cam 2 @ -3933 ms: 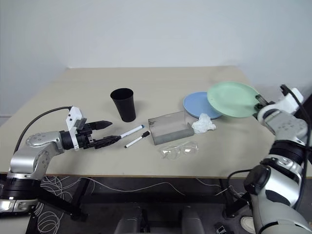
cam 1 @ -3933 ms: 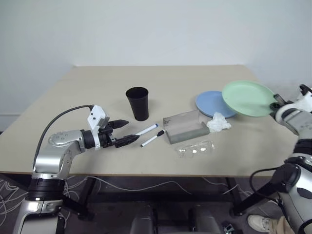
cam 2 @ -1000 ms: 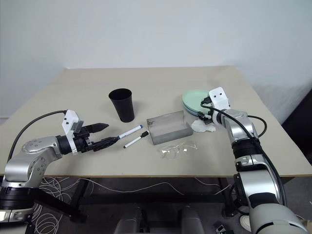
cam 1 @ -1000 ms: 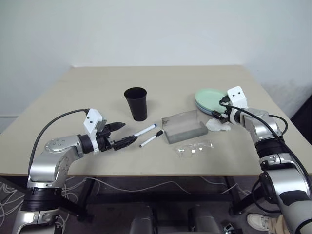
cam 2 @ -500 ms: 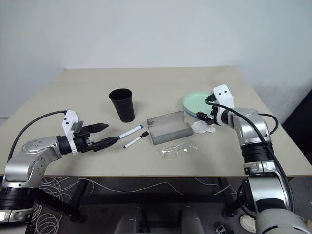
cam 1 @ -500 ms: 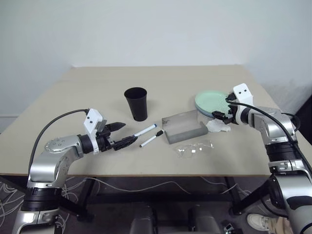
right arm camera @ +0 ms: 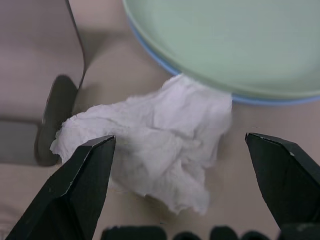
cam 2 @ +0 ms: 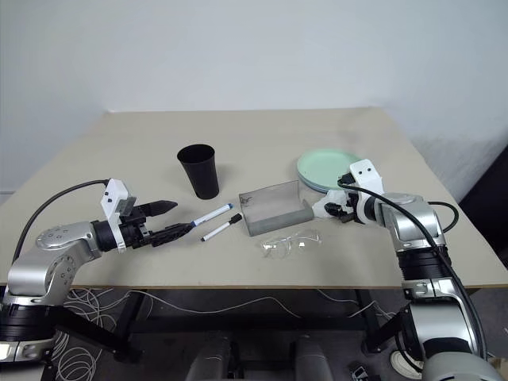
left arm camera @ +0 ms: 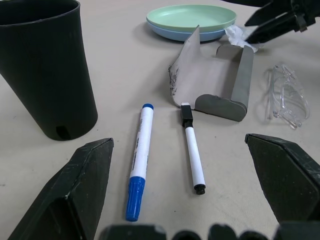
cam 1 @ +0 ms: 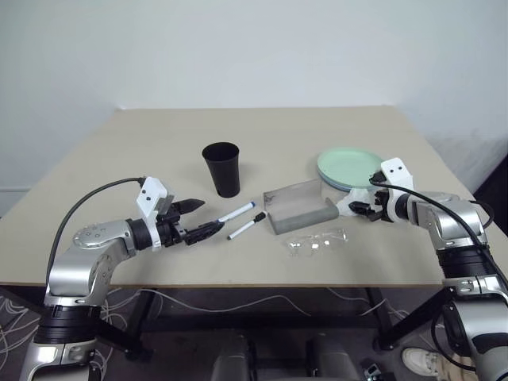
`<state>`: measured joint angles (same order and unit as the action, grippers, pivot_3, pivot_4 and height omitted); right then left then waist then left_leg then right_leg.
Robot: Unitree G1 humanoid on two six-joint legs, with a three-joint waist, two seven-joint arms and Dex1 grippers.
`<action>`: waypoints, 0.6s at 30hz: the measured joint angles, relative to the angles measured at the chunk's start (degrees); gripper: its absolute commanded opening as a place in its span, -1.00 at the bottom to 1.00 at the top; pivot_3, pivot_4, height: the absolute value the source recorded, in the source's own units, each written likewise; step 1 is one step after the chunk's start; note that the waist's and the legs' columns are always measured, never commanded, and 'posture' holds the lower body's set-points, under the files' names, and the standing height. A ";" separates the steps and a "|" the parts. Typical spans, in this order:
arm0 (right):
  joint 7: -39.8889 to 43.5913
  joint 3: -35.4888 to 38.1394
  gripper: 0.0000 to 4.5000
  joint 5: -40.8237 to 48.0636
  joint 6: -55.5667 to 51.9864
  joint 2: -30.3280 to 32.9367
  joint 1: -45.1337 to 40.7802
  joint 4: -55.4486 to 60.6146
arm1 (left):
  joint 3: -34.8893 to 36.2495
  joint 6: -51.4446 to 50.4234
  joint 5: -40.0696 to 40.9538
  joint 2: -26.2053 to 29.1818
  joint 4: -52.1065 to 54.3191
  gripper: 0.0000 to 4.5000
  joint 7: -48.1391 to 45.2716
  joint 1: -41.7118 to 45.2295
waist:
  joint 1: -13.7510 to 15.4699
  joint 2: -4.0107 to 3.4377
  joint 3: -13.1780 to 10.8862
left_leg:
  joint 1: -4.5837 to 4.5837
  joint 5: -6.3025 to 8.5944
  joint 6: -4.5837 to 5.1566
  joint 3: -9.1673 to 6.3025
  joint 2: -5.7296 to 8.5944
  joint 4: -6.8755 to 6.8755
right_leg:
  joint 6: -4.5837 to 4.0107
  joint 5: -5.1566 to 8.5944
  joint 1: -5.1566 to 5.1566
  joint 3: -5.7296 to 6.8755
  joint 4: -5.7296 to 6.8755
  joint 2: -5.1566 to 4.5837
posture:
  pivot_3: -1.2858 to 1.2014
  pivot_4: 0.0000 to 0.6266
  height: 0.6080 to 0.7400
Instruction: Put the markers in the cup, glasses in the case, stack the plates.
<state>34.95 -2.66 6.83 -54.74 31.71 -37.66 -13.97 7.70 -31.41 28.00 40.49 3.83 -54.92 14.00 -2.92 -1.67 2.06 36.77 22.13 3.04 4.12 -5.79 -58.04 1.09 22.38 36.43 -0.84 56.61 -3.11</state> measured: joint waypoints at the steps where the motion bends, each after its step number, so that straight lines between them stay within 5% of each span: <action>1: 0.04 -0.25 1.00 0.04 -0.51 -0.01 0.13 0.22 | 0.00 0.00 0.00 0.00 0.00 1.00 0.00 0.00 | -0.01 0.00 0.00 | 0.00 0.00 0.00 0.00 0.00 0.00 | 0.00 0.00 0.00 0.00 0.00 0.00 | 0.03 -1.00 -0.90; 9: 0.49 -1.01 1.00 1.51 -1.86 -1.01 0.32 3.28 | 0.00 0.01 -0.02 -0.03 -0.02 1.00 0.02 0.02 | 0.02 0.00 0.00 | 0.00 0.00 0.00 0.00 0.00 -0.01 | 0.00 0.00 0.01 0.01 -0.01 0.00 | 0.03 -1.00 -0.90; 12: 0.58 -1.53 0.75 1.64 -1.83 -1.10 0.32 3.28 | -0.01 0.00 -0.03 -0.03 -0.02 1.00 0.05 0.02 | 0.02 0.00 0.00 | 0.00 0.00 0.00 0.00 0.00 -0.02 | 0.00 0.00 0.01 0.00 -0.02 0.00 | 0.03 -1.00 -0.90; 16: 0.95 -1.73 0.16 1.62 -1.54 -1.10 0.32 3.15 | 0.00 0.01 -0.03 -0.04 -0.02 1.00 0.15 0.01 | 0.02 0.00 0.00 | 0.00 0.00 0.00 0.00 0.00 -0.01 | 0.00 0.00 0.01 0.00 -0.02 0.00 | 0.03 -1.00 -0.90; 18: 1.11 -2.03 0.16 1.56 -1.11 -1.08 0.30 2.71 | 0.00 0.00 -0.03 -0.04 -0.02 1.00 0.20 0.01 | 0.01 0.01 0.00 | 0.00 0.00 0.00 0.00 0.00 -0.01 | 0.00 0.00 0.01 0.00 -0.02 0.00 | 0.03 -1.00 -0.90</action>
<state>36.06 -4.69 8.40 -55.85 30.63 -37.36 -11.26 7.69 -31.41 27.98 40.46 3.81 -54.72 14.01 -2.91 -1.67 2.06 36.76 22.13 3.04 4.13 -5.78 -58.05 1.09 22.38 36.45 -0.83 56.59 -3.11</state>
